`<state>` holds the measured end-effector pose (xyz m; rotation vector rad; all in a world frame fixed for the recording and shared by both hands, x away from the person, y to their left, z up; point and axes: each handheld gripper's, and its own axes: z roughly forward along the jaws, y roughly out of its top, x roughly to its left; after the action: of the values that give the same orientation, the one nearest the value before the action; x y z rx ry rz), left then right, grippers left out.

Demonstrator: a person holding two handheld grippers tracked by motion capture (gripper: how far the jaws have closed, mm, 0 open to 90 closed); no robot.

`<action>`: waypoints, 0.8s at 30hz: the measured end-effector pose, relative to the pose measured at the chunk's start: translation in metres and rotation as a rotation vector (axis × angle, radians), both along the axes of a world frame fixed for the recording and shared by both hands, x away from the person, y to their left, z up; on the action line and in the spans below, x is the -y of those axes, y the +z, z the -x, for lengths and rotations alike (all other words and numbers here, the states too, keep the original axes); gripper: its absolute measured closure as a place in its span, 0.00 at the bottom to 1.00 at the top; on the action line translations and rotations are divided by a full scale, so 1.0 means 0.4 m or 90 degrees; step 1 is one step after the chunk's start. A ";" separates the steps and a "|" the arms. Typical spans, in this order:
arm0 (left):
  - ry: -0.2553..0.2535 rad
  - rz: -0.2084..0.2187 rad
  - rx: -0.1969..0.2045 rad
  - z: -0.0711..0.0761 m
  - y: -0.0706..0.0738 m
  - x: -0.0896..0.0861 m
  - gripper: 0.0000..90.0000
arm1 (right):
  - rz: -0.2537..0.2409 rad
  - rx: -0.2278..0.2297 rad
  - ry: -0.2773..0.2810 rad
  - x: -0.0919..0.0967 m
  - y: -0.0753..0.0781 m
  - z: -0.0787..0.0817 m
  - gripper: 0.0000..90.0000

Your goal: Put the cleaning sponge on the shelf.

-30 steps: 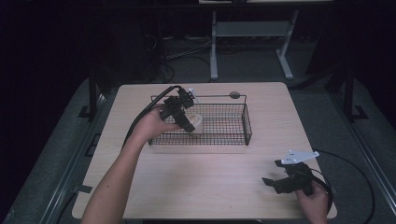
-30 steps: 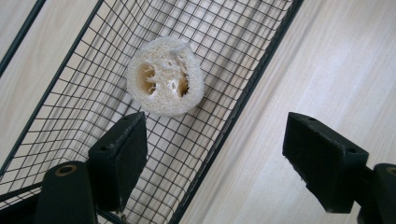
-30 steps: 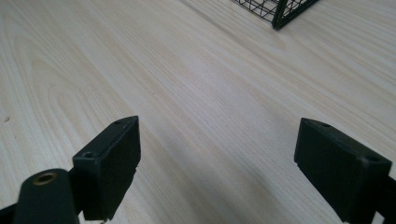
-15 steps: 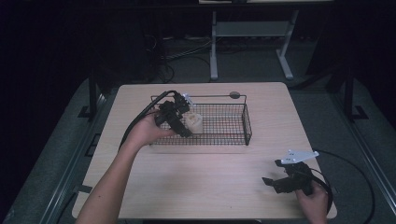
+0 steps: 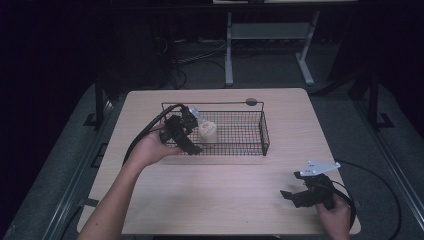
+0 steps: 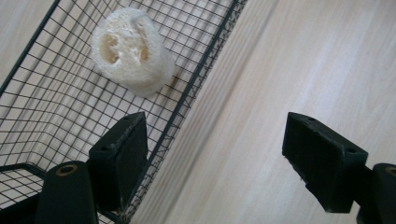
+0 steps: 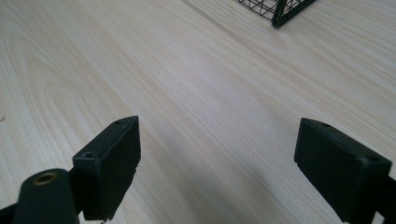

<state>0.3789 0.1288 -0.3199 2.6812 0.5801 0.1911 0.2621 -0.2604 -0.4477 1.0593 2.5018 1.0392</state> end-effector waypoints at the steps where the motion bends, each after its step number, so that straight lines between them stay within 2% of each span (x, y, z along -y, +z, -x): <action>1: -0.003 -0.002 0.003 0.003 0.000 -0.002 0.24 | 0.001 -0.001 0.001 -0.001 0.000 0.000 0.16; 10: 0.002 0.020 0.004 0.043 -0.009 -0.035 0.24 | 0.003 -0.012 -0.003 -0.002 -0.004 0.001 0.16; 18: -0.006 0.032 0.010 0.079 -0.013 -0.056 0.24 | 0.010 -0.009 -0.001 -0.005 -0.007 -0.001 0.16; 24: -0.017 0.035 0.012 0.111 -0.029 -0.064 0.24 | 0.010 -0.008 -0.001 -0.005 -0.007 0.001 0.16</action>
<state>0.3345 0.1544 -0.3317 2.6295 0.5361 0.1892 0.2618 -0.2583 -0.4506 1.0671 2.5149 1.0132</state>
